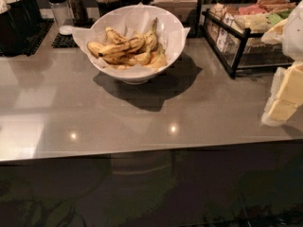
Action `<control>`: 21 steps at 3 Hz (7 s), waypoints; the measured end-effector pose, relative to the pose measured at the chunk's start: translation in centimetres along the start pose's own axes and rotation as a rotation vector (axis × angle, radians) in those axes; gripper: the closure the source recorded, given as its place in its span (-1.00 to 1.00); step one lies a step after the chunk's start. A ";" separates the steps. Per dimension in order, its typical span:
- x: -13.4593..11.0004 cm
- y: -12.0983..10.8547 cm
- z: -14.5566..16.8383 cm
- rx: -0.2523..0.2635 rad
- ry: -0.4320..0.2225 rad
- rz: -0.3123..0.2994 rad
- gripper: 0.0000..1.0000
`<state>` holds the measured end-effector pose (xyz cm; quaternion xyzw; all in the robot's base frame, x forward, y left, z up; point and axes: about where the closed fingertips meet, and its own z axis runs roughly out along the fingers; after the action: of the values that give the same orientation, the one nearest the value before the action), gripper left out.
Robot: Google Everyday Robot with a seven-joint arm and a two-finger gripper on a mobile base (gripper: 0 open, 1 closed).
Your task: Pick banana from white bowl
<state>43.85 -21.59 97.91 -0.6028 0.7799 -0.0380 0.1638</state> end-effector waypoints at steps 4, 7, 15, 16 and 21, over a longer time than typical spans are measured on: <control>-10.1 -6.1 2.8 -0.138 -0.238 -0.324 -1.00; -16.0 -10.1 5.6 -0.141 -0.317 -0.435 -1.00; -31.1 -14.9 17.0 -0.224 -0.560 -0.600 -1.00; -30.8 -14.7 19.0 -0.260 -0.538 -0.580 -1.00; -30.9 -15.1 18.2 -0.230 -0.571 -0.567 1.00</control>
Offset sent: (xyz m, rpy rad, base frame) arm 0.0239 0.0163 0.0090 0.0323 0.0061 0.0831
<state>70.14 6.28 91.07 -0.7945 0.5054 0.1743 0.2880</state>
